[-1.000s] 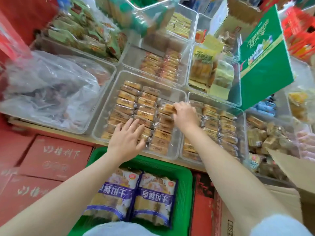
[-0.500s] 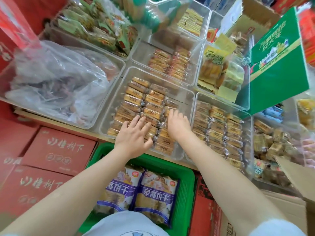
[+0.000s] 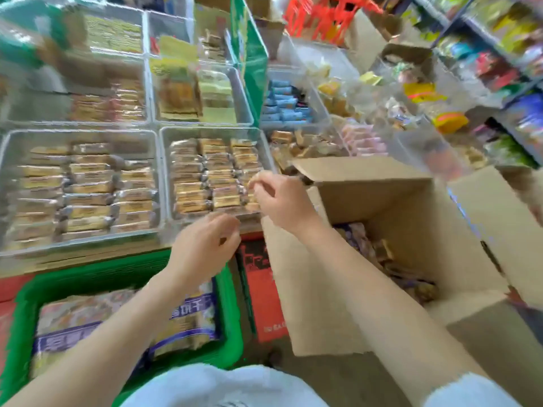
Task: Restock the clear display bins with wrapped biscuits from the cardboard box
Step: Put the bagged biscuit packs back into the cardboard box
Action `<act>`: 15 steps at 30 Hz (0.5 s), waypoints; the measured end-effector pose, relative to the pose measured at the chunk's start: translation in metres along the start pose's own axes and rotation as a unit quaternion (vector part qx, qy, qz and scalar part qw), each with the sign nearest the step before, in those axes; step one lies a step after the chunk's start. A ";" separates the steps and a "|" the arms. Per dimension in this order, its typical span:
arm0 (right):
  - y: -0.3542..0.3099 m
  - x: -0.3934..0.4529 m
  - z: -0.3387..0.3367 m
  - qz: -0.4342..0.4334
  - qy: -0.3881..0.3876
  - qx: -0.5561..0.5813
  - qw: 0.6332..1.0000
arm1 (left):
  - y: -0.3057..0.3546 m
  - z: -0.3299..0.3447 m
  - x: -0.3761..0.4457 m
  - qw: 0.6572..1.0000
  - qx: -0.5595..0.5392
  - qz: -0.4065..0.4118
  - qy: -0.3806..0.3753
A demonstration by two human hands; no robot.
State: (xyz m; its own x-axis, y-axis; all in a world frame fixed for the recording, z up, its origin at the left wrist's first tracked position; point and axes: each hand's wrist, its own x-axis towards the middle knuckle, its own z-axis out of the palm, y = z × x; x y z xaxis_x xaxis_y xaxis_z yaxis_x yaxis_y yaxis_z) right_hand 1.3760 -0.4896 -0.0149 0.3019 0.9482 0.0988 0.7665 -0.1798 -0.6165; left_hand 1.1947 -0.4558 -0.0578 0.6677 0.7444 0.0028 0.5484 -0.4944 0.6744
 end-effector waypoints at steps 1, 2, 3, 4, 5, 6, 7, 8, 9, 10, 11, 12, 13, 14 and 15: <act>0.020 -0.017 -0.023 0.012 0.040 0.012 0.999 | 0.030 0.017 0.001 1.000 -0.012 0.025 0.000; 0.039 -0.034 -0.045 0.027 0.069 0.024 0.997 | 0.057 0.034 0.001 0.999 -0.023 0.049 0.007; 0.060 -0.050 -0.065 0.045 0.090 0.028 0.995 | 0.085 0.052 0.001 0.997 -0.033 0.074 0.012; 0.083 -0.063 -0.084 0.065 0.097 0.025 0.993 | 0.109 0.070 0.001 0.994 -0.042 0.103 0.015; 0.106 -0.076 -0.102 0.089 0.088 0.017 0.992 | 0.133 0.087 0.002 0.990 -0.049 0.132 0.014; 0.130 -0.086 -0.118 0.116 0.061 0.003 0.991 | 0.153 0.103 0.005 0.986 -0.053 0.157 0.014; 0.157 -0.094 -0.131 0.147 0.019 -0.015 0.989 | 0.171 0.117 0.010 0.983 -0.042 0.176 0.017; 0.182 -0.099 -0.142 0.172 -0.034 -0.040 0.984 | 0.186 0.132 0.019 0.982 -0.012 0.188 0.021; 0.210 -0.102 -0.148 0.192 -0.091 -0.073 0.974 | 0.200 0.146 0.029 0.981 0.028 0.193 0.018; 0.237 -0.104 -0.150 0.207 -0.146 -0.111 0.961 | 0.211 0.160 0.040 0.979 0.059 0.194 0.010; 0.262 -0.105 -0.149 0.216 -0.198 -0.151 0.944 | 0.220 0.173 0.049 0.978 0.082 0.190 -0.007; 0.284 -0.106 -0.147 0.218 -0.249 -0.194 0.923 | 0.227 0.186 0.055 0.978 0.100 0.183 -0.025; 0.304 -0.105 -0.143 0.212 -0.298 -0.234 0.901 | 0.230 0.198 0.059 0.977 0.121 0.172 -0.045; 0.321 -0.104 -0.138 0.205 -0.350 -0.264 0.875 | 0.231 0.207 0.061 0.974 0.148 0.158 -0.070; 0.333 -0.102 -0.133 0.201 -0.401 -0.282 0.848 | 0.229 0.213 0.061 0.969 0.177 0.141 -0.102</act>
State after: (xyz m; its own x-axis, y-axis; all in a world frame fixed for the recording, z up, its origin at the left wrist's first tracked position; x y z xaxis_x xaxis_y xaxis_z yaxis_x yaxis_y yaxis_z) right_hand 1.6762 -0.6815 -0.1262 0.2938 0.6130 -0.7334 0.9107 -0.4126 0.0200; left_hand 1.4685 -0.6193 -0.0602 0.8823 0.4702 -0.0209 0.4433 -0.8154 0.3723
